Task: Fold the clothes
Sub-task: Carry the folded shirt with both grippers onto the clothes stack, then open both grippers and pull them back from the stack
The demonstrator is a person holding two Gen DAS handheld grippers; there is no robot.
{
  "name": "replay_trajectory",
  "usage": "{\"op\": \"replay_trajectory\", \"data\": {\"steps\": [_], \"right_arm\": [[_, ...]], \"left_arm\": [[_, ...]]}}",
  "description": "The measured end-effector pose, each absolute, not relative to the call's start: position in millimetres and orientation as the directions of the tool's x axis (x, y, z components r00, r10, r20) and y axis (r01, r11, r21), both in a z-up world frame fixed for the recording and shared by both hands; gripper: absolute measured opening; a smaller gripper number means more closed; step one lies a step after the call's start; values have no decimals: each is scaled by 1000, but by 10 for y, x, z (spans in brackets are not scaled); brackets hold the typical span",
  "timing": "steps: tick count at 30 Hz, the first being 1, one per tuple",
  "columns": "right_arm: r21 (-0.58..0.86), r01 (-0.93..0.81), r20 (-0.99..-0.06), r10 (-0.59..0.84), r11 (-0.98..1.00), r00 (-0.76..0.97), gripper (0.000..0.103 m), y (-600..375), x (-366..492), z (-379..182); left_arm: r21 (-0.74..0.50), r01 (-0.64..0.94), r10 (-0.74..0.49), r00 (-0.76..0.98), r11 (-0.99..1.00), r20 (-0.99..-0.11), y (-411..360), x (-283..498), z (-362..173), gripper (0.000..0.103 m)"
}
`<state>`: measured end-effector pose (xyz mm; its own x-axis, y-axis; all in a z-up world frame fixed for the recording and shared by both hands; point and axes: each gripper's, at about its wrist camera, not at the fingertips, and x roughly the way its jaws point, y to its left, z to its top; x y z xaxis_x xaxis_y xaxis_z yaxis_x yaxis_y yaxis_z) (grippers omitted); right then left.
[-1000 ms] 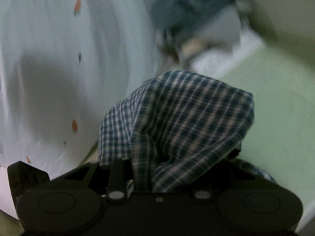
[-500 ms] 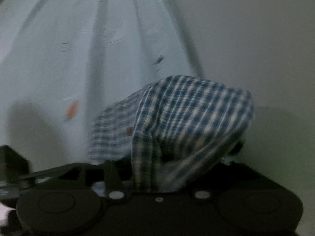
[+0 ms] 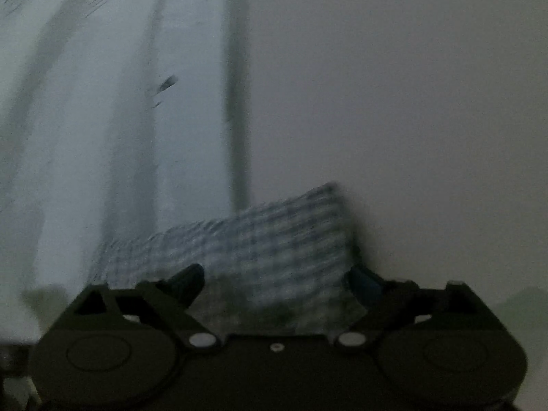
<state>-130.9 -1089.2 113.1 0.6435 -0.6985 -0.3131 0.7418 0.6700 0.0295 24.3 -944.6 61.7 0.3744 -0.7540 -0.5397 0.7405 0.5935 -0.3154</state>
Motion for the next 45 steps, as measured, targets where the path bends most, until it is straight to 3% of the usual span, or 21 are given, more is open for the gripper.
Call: {"op": "replay_trajectory", "data": {"steps": [3, 9, 15, 21, 28, 36, 45], "right_arm": [[40, 753, -424, -671, 657, 609, 99, -10953, -1190, 987], [142, 753, -397, -660, 643, 638, 103, -10566, -1456, 944], [121, 741, -360, -666, 661, 653, 103, -9965, -1821, 852], [166, 737, -392, -642, 655, 659, 103, -9306, -2497, 612], [117, 764, -453, -651, 634, 609, 103, -8701, -3215, 244], [181, 788, -527, -619, 588, 583, 103, -8325, -3909, -75], [189, 782, -523, -613, 594, 592, 103, -8152, -4084, -123]], "left_arm": [[-306, 758, -765, 370, 577, -526, -9287, 98, 719, 103], [-289, 771, -779, 387, 567, -494, -8867, -155, 815, 103], [-307, 768, -786, 380, 562, -488, -8347, -565, 808, 103], [-291, 769, -775, 385, 569, -501, -7832, -1002, 733, 103], [-231, 815, -762, 339, 531, -552, -7401, -1505, 438, 103], [-185, 837, -713, 297, 515, -636, -6982, -1991, 33, 103], [-151, 863, -739, 307, 481, -600, -6918, -2095, 62, 103]]}}
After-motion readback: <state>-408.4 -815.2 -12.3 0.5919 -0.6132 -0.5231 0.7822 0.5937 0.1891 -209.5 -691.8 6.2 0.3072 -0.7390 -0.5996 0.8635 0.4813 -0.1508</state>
